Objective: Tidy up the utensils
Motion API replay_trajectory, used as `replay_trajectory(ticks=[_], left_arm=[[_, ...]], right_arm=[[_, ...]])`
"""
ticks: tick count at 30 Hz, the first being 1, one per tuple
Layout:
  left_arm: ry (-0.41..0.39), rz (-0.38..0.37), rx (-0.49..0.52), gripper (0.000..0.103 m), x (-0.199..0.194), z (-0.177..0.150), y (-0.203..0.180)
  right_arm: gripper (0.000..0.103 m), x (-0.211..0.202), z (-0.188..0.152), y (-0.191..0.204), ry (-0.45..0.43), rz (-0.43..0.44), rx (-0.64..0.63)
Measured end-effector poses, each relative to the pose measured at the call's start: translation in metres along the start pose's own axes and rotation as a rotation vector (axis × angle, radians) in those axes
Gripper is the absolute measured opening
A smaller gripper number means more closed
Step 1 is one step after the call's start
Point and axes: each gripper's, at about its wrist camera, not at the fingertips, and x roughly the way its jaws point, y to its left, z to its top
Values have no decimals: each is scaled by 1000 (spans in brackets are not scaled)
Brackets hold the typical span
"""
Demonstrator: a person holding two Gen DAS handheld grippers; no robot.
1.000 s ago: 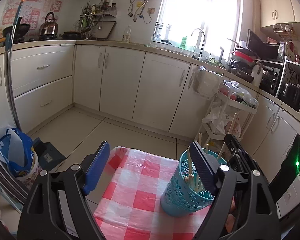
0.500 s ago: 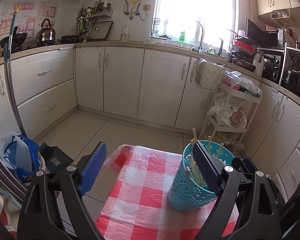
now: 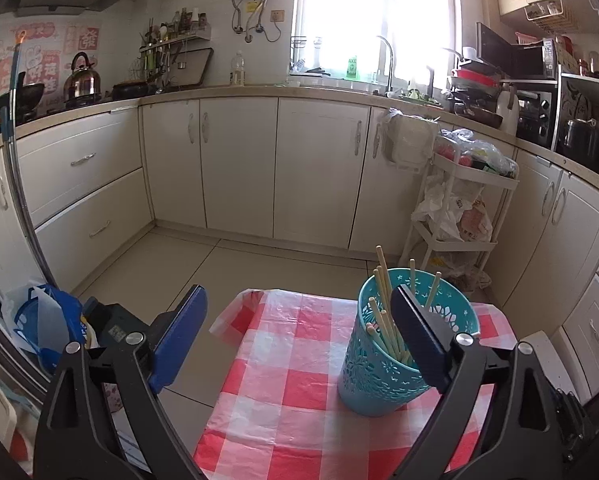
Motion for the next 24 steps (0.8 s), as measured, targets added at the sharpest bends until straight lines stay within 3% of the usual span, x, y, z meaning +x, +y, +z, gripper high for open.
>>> replay_trajectory(ticks=[6, 11, 19, 24], left_arm=[[45, -16, 35, 91, -15, -25, -3], [108, -10, 20, 91, -33, -49, 1], [96, -25, 60, 95, -103, -71, 1], [99, -49, 34, 95, -148, -75, 8]], right_arm=[[58, -50, -11, -10, 29, -50, 2], [58, -67, -24, -18, 96, -100, -8], [65, -118, -29, -11, 81, -82, 9], [68, -156, -30, -1, 86, -54, 26]])
